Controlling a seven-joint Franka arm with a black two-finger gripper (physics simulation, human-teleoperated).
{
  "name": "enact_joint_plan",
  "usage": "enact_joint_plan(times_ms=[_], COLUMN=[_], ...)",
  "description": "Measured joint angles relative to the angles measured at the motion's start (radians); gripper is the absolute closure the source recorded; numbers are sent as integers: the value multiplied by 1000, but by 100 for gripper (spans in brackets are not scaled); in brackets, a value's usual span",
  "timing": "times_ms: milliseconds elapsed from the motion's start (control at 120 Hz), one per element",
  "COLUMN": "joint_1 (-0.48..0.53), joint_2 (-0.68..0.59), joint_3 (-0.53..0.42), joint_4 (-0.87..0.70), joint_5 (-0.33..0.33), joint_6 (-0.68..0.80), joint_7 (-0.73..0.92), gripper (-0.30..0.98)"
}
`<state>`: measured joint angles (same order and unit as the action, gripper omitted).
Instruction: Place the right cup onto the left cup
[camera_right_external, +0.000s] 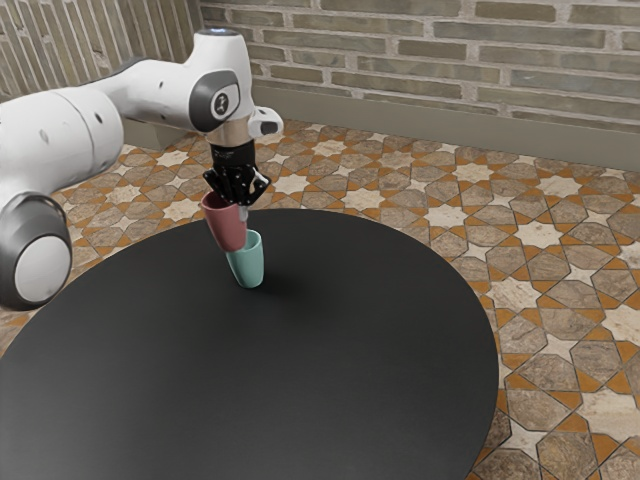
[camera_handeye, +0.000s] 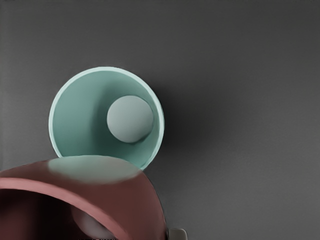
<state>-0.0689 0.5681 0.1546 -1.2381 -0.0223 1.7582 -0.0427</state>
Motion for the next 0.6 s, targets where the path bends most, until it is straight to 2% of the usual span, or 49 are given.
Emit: enact_joint_plan(times_ms=[267, 600], joint_1=[18, 34], joint_2=[104, 127], joint_3=[-4, -1], joint_4=[138, 161], joint_5=[-3, -20], joint_6=[5, 18], joint_7=[26, 51], gripper=[78, 78])
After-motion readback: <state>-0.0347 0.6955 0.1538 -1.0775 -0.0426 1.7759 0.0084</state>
